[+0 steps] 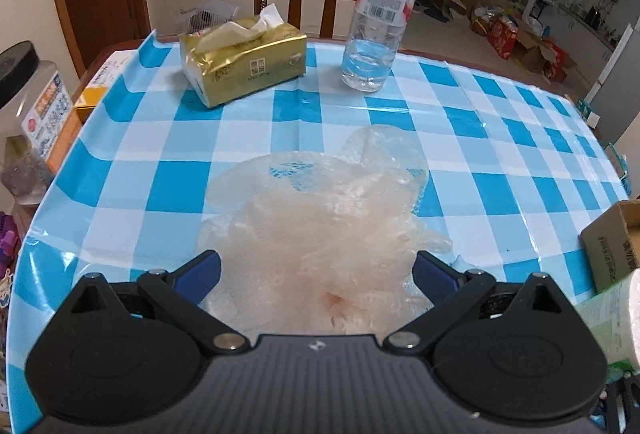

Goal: Organize soft objects
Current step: 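Grasp the white sock with the right tool while the left grasps the pink mesh pouf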

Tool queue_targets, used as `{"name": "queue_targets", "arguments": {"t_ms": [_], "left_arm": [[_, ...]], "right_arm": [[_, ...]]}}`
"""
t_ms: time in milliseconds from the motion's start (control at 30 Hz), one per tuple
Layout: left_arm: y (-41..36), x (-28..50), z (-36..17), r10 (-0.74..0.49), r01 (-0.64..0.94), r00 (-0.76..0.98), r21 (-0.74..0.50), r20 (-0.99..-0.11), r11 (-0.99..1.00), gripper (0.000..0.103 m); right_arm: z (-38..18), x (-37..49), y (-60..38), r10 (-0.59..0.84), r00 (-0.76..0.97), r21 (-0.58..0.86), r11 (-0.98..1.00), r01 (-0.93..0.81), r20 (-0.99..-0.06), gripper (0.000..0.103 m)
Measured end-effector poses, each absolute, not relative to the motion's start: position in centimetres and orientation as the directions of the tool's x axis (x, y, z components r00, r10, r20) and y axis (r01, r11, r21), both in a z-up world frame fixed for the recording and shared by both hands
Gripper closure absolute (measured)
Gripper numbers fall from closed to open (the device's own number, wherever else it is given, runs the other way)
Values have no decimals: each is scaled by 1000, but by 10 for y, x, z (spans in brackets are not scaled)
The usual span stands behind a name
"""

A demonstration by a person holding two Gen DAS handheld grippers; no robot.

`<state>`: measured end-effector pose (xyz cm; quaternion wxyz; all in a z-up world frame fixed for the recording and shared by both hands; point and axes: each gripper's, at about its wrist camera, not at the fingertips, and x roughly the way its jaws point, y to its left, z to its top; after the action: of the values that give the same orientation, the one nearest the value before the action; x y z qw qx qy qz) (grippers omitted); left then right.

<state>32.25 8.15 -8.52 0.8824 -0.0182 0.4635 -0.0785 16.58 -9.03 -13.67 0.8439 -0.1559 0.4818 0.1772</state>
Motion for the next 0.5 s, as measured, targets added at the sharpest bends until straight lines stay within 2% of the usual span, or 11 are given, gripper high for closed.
{"name": "queue_targets", "arguments": {"t_ms": [133,300,500], "left_arm": [[74,327,-91,-145,142,554,-78,-820,987,2],[72,328,-95,-141,143,546,-74,-826,987,2],[71,328,-95,-137,146,548,-67,-825,987,2]], "right_arm": [[-131,161,-90,174,452,-68,880,-469,-875,0],[-131,165,-87,113,502,-144,884,-444,-857,1],[-138,171,-84,74,488,-164,889,-427,-870,17]]}}
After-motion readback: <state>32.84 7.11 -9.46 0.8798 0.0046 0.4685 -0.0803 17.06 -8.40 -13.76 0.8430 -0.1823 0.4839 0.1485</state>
